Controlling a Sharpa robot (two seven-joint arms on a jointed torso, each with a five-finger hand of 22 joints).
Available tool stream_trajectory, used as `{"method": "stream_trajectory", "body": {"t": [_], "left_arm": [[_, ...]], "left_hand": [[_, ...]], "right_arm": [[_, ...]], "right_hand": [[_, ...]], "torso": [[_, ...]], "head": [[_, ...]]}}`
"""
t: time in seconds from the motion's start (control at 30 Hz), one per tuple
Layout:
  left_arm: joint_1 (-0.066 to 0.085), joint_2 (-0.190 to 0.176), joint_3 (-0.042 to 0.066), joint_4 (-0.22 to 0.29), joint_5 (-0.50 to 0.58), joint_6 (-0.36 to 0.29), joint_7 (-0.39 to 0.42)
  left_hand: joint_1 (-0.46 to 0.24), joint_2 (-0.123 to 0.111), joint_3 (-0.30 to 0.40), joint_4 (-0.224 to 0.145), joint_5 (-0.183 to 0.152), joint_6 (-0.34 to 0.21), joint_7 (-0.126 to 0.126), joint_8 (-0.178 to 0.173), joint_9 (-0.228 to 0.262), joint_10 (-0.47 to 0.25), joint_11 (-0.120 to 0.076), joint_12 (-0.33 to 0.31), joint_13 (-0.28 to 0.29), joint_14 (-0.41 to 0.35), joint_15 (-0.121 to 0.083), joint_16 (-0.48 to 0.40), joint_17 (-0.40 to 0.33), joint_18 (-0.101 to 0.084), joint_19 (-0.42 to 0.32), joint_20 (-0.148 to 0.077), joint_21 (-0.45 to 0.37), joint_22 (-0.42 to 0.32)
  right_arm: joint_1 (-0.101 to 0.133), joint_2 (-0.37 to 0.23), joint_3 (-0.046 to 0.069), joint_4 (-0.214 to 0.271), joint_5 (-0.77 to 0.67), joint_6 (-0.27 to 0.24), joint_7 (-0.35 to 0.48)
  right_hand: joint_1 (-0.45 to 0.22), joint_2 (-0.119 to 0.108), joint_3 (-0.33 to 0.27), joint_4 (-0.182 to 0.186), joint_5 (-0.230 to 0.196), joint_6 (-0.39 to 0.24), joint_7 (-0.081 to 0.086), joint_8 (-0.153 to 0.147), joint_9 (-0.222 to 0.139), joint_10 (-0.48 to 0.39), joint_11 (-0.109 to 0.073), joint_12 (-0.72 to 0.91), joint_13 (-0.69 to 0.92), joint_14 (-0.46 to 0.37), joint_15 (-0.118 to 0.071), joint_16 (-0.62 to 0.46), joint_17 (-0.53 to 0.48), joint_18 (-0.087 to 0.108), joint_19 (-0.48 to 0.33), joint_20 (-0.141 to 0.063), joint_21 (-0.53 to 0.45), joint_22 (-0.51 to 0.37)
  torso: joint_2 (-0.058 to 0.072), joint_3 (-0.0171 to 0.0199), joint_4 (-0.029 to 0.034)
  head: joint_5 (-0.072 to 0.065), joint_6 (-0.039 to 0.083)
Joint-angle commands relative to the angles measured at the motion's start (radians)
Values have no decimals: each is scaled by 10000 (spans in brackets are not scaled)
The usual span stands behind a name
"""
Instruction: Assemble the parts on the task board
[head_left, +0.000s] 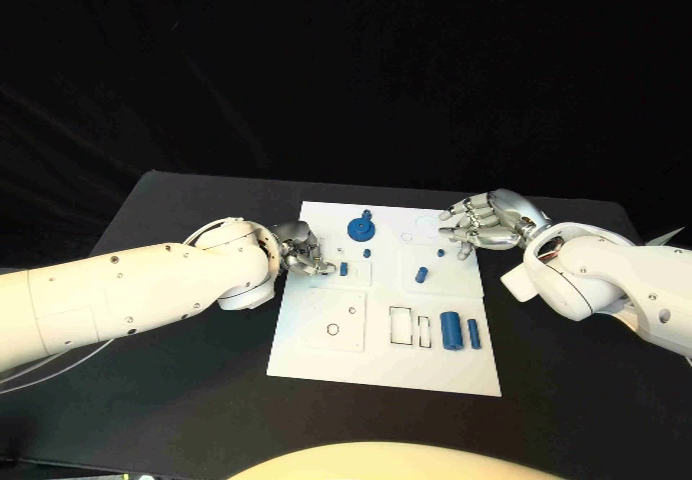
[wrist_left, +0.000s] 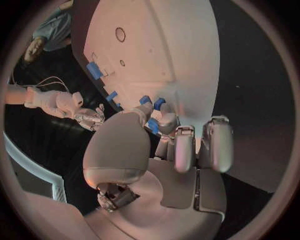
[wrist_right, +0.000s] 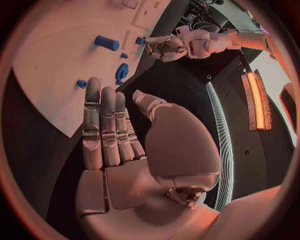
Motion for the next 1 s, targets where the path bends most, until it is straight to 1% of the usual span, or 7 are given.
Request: {"method": "stream_trajectory", "body": {"t": [0.03, 0.33, 0.47, 0.67, 0.7, 0.8, 1.0], "left_arm": [[-7, 23, 2, 0, 110, 217, 51], [-8, 27, 3, -5, 207, 274, 62], [-8, 29, 4, -7, 329, 289, 90], [-8, 30, 8, -18, 647, 268, 201], [-9, 31, 10, -21, 730, 255, 236], [-10, 33, 14, -23, 893, 233, 300], [-11, 37, 26, -47, 1142, 193, 391]], "left_hand": [[104, -5, 89, 11, -31, -93, 3, 40, -14, -1, -62, 39, -12, 1041, -49, 33, 2632, 135, 43, -60, 38, 419], [196, -1, 230, 22, -30, -93, -2, 67, -39, 1, -66, 43, -18, 1041, -52, 33, 2632, 134, 46, -64, 40, 427], [278, 93, 475, 27, -28, -95, -13, 77, -92, 5, -78, 36, -39, 1041, -60, 33, 2632, 134, 47, -72, 39, 432], [779, 218, 1831, -159, -29, -231, -13, 91, -258, -27, -95, -34, -152, 1041, -77, 33, 2632, 135, 45, -99, 29, 440], [871, 140, 2506, -342, -24, -299, 20, 131, -286, -34, -75, -61, -195, 1041, -65, 33, 2632, 134, 47, -97, 29, 450], [761, -32, 3456, -672, -35, -372, 42, 250, -284, -18, -45, -79, -240, 1041, -45, 33, 2632, 132, 46, -67, 25, 459], [519, -166, 4081, -989, -42, -423, 63, 376, -266, 6, -31, -82, -270, 1041, -28, 33, 2632, 134, 43, -50, 21, 464]], "right_arm": [[-11, 6, 1, 4, -30, 92, 132], [-25, 10, 1, -5, -30, 93, 137], [-34, 12, 1, -7, -30, 94, 141], [-48, 16, 1, -13, -30, 100, 147], [-51, 17, 1, -14, -29, 102, 148], [-57, 18, 2, -16, -29, 106, 151], [-70, 19, 2, -17, -28, 115, 152]], "right_hand": [[-80, -25, -12, 64, 38, -77, 10, 29, -14, 49, 26, -39, -16, 56, 16, -39, -14, 27, -29, 18, 8, -15], [-80, -25, -12, 64, 38, -77, 10, 29, -14, 49, 26, -39, -16, 56, 16, -39, -14, 27, -29, 18, 8, -15], [-80, -25, -12, 64, 38, -77, 10, 29, -14, 49, 26, -39, -16, 56, 16, -39, -14, 27, -29, 18, 8, -15], [-80, -25, -12, 64, 38, -77, 10, 29, -14, 49, 26, -39, -16, 56, 16, -39, -14, 27, -29, 18, 8, -15], [-80, -25, -12, 64, 38, -77, 10, 29, -14, 49, 26, -39, -16, 56, 16, -39, -14, 27, -29, 18, 8, -15], [-80, -25, -12, 64, 38, -77, 10, 29, -14, 49, 26, -39, -16, 56, 16, -39, -14, 27, -29, 18, 8, -15], [-80, -25, -12, 64, 38, -77, 10, 29, -14, 49, 26, -39, -16, 56, 16, -39, -14, 27, -29, 18, 8, -15]], "torso": [[1, 0, 1], [-1, 0, -3], [1, 0, -2], [1, 0, -2], [1, 0, -2], [2, 0, -1], [1, 0, -2]], "head": [[-1, -9], [1, -25], [2, -27], [2, -27], [2, -27], [0, -34], [0, -27]]}}
